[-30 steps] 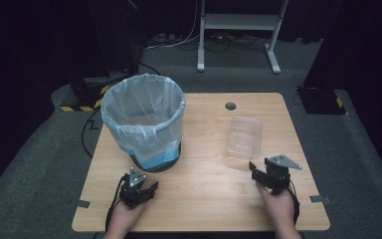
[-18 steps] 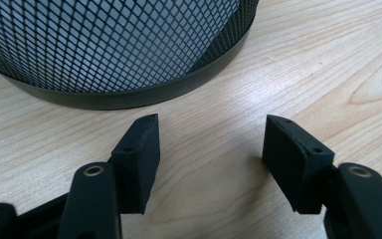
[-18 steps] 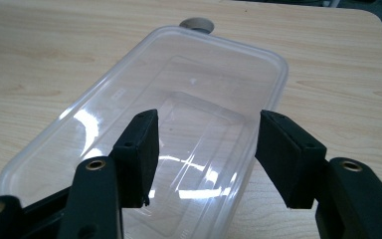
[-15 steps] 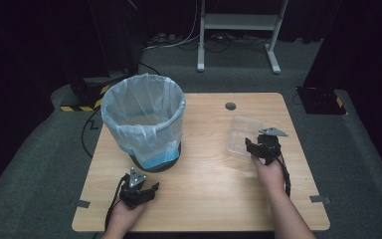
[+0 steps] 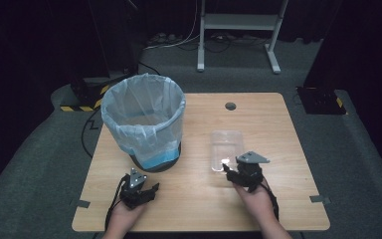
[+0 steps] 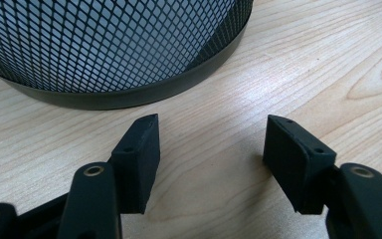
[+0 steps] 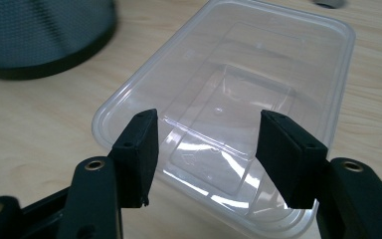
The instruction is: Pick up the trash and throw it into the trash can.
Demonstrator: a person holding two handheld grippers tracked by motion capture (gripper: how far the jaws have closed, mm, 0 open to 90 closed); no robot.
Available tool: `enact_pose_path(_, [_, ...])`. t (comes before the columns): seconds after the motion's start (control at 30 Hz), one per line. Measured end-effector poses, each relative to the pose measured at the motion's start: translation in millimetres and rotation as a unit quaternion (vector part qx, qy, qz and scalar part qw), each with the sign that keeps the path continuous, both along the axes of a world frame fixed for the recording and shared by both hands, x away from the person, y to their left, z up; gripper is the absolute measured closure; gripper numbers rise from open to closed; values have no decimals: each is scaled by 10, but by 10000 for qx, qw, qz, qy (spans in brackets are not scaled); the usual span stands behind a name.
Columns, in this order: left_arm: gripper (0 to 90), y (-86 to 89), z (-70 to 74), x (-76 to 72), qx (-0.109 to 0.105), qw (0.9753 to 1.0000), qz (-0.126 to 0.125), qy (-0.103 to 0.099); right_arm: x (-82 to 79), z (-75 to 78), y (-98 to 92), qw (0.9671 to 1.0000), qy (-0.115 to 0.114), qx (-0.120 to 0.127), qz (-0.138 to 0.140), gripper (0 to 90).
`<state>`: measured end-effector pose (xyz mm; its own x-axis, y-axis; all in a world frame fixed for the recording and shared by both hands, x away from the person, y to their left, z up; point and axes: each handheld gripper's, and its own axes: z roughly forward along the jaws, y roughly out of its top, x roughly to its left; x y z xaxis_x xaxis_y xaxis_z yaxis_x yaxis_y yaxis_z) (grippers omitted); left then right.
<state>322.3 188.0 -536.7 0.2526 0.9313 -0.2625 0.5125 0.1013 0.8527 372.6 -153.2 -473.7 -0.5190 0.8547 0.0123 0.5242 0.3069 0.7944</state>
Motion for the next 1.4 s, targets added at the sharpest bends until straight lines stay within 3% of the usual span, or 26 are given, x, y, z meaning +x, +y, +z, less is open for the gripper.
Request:
enact_pose_path(0.03, [394,-6,-1,2,-40,10000,11,-23,-65,0,81,9999,8,-13,139,417])
enact_pose_path(0.1, [399,21,5,-17,145,9998,-122,71,-178,-14,222,9993,-25,51,360,416])
enact_pose_path(0.13, [404,-10,-1,-16,-16,10000,-27,-16,-232,-17,276,9989,3,105,452,416])
enact_pose_path(0.2, [417,-10,2,-29,-11,9999,-106,-3,-321,-14,352,9981,26,170,598,424])
enact_pose_path(0.23, [427,8,7,-41,124,9997,-212,55,-353,-5,364,9977,9,258,623,427])
enact_pose_path(0.27, [434,-27,3,-48,-36,9999,-159,-21,-372,13,358,9976,-58,314,613,431])
enact_pose_path(0.3, [458,-45,7,-69,85,9998,-168,-52,-386,40,335,9978,-115,345,550,440])
enact_pose_path(0.33, [487,-110,18,-83,10,9999,-146,-22,-383,62,301,9981,-227,353,441,451])
enact_pose_path(0.37, [505,-131,56,-90,142,9995,-290,58,-363,80,253,9984,-327,320,333,463])
enact_pose_path(0.4, [531,-212,95,-95,-142,9994,-312,-25,-334,87,199,9986,-332,327,243,472])
enact_pose_path(0.5, [627,-418,220,-122,-7,9975,-672,-209,-289,97,44,9988,-382,305,-44,533])
enact_pose_path(0.53, [641,-501,248,-107,-147,9968,-754,-208,-299,101,1,9987,-381,322,-81,551])
enact_pose_path(0.57, [653,-657,259,-62,-802,9940,-659,-342,-326,107,-30,9984,-395,379,-106,571])
enact_pose_path(0.6, [660,-686,262,-43,-532,9957,-736,-205,-363,113,-48,9984,-426,362,-97,582])
enact_pose_path(0.63, [663,-894,258,-9,-1158,9927,-289,-182,-405,114,-49,9984,-448,344,-96,586])
enact_pose_path(0.67, [669,-852,244,16,-564,9952,-792,-93,-451,109,-42,9984,-471,305,-86,587])
enact_pose_path(0.77, [672,-1039,248,34,-659,9910,-1164,-38,-514,92,-35,9984,-504,238,-88,584])
enact_pose_path(0.8, [672,-1130,263,17,-869,9888,-1201,-148,-515,82,-44,9983,-550,184,-111,580])
enact_pose_path(0.83, [674,-1192,284,-12,-828,9874,-1341,-126,-513,76,-64,9983,-540,168,-158,575])
enact_pose_path(1.03, [660,-1821,350,-81,-892,9724,-2151,-154,-431,85,-380,9948,-685,75,-756,557])
enact_pose_path(1.1, [669,-1878,362,-70,-887,9726,-2130,-279,-412,72,-465,9942,-623,121,-865,562])
enact_pose_path(1.13, [680,-1850,365,-60,-904,9739,-2060,-310,-420,65,-472,9943,-594,133,-876,568])
enact_pose_path(1.27, [705,-1580,371,-27,-883,9815,-1645,-416,-438,2,-370,9961,-534,-40,-700,598])
enact_pose_path(1.37, [691,-1370,416,44,-900,9861,-1287,-551,-347,-59,-401,9940,-617,-169,-891,607])
enact_pose_path(1.4, [674,-1322,430,82,-898,9874,-1147,-614,-295,-70,-452,9944,-549,-137,-898,606])
